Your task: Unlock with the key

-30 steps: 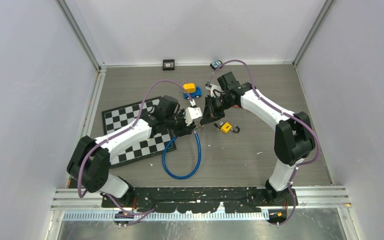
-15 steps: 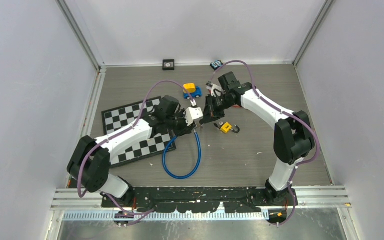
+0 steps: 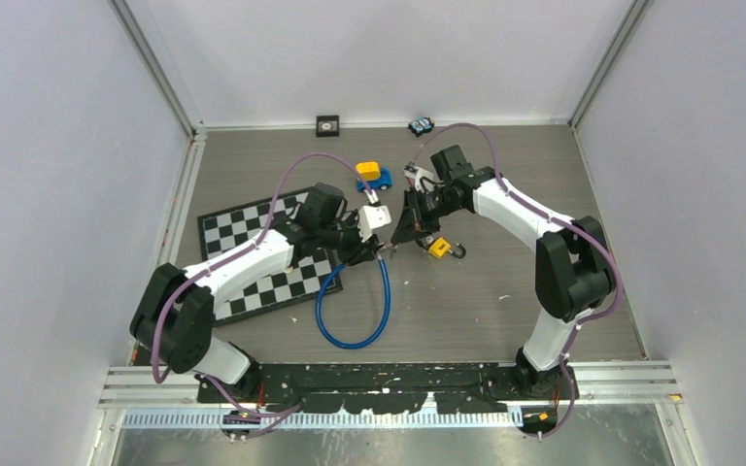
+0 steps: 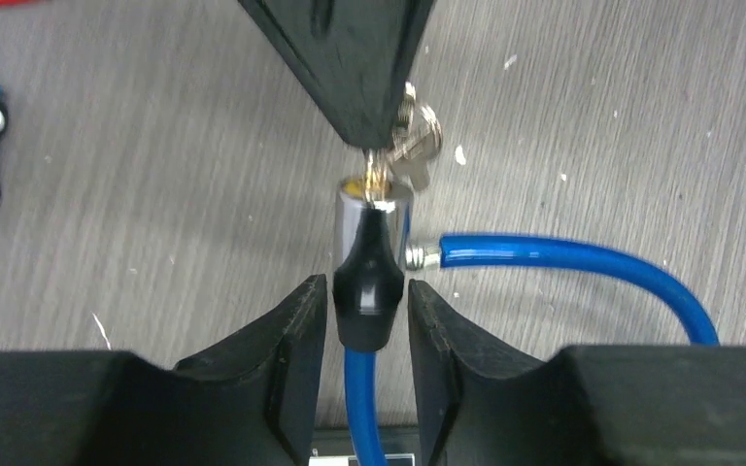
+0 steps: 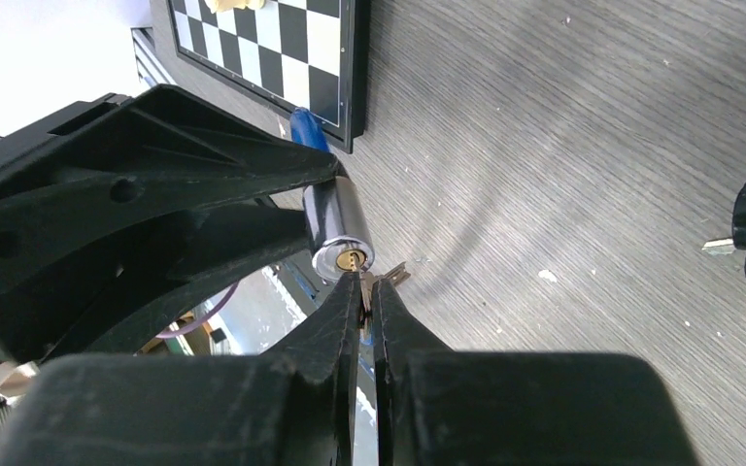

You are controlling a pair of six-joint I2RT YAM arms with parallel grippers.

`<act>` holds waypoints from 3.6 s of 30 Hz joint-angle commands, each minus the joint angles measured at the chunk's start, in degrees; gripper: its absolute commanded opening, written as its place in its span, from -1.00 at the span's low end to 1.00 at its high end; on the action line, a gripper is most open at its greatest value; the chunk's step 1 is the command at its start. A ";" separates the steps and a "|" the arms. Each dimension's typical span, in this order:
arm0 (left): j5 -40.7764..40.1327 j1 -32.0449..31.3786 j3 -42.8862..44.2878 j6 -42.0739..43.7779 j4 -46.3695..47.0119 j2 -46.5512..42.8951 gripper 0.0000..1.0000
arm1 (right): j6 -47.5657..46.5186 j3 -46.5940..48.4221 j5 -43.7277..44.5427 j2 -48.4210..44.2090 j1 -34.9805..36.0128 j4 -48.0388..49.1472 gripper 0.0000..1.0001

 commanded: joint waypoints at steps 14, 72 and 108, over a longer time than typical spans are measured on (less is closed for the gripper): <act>8.15 0.69 2.81 5.51 1.81 -1.86 0.32 | 1.81 -2.10 -4.40 -3.28 0.13 3.89 -0.99; 5.35 -3.73 -1.33 1.26 13.39 0.00 -1.00 | 2.97 -6.35 -3.62 -2.04 4.60 10.30 -0.99; -3.32 -4.69 -3.01 9.44 11.44 -2.29 -1.00 | -2.86 -3.70 -13.92 -5.43 -5.55 4.48 -0.03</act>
